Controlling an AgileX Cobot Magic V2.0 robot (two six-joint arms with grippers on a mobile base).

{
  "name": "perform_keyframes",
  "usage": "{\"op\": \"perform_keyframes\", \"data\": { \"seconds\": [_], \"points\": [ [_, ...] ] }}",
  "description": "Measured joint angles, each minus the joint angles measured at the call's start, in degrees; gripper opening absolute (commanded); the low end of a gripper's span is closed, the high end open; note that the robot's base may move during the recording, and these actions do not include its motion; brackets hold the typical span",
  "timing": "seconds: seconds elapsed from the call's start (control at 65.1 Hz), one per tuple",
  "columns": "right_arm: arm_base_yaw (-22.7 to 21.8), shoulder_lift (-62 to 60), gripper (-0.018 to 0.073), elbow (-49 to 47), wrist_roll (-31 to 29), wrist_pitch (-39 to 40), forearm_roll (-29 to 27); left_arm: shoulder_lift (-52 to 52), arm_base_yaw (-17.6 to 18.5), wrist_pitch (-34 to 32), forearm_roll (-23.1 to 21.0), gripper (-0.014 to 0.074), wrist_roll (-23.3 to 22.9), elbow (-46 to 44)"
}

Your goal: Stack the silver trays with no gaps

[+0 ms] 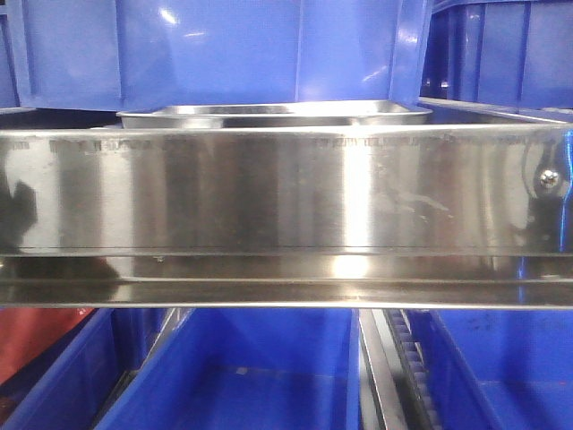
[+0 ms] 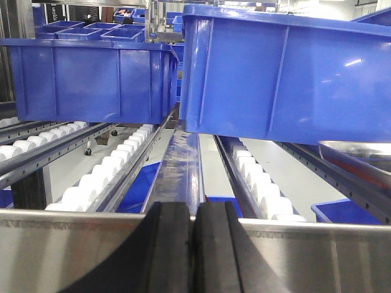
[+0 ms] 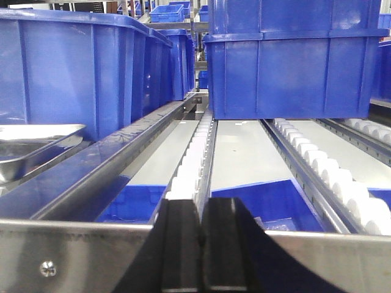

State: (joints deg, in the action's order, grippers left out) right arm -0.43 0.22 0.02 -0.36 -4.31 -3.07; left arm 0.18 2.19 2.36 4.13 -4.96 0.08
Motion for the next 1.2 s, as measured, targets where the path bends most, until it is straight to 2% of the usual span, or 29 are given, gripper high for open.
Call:
{"op": "perform_keyframes", "data": {
  "seconds": [0.722,0.815,0.938,1.045,1.122,1.199],
  "points": [
    [0.0,0.0,-0.008,0.0,0.0,0.0,0.0,0.0,0.0,0.0,0.0,0.0003,0.0,0.0],
    [0.0,0.0,-0.008,0.0,0.0,0.1,0.0,0.0,0.0,-2.4,0.0,0.0003,0.0,0.1],
    [0.0,0.0,-0.008,0.0,0.0,2.5,0.0,0.0,0.0,-6.3,0.0,0.0003,0.0,0.1],
    [0.0,-0.1,-0.008,0.0,0.0,9.7,0.0,0.0,0.0,-7.5,0.0,0.0003,0.0,-0.2],
    [0.0,-0.1,-0.008,-2.5,0.0,11.7,0.0,0.0,0.0,-6.2,0.0,0.0003,0.0,-2.9],
    [0.0,-0.1,-0.008,-8.5,0.0,8.7,0.0,0.0,0.0,-4.1,0.0,0.0003,0.0,-7.9]
  ]
}}
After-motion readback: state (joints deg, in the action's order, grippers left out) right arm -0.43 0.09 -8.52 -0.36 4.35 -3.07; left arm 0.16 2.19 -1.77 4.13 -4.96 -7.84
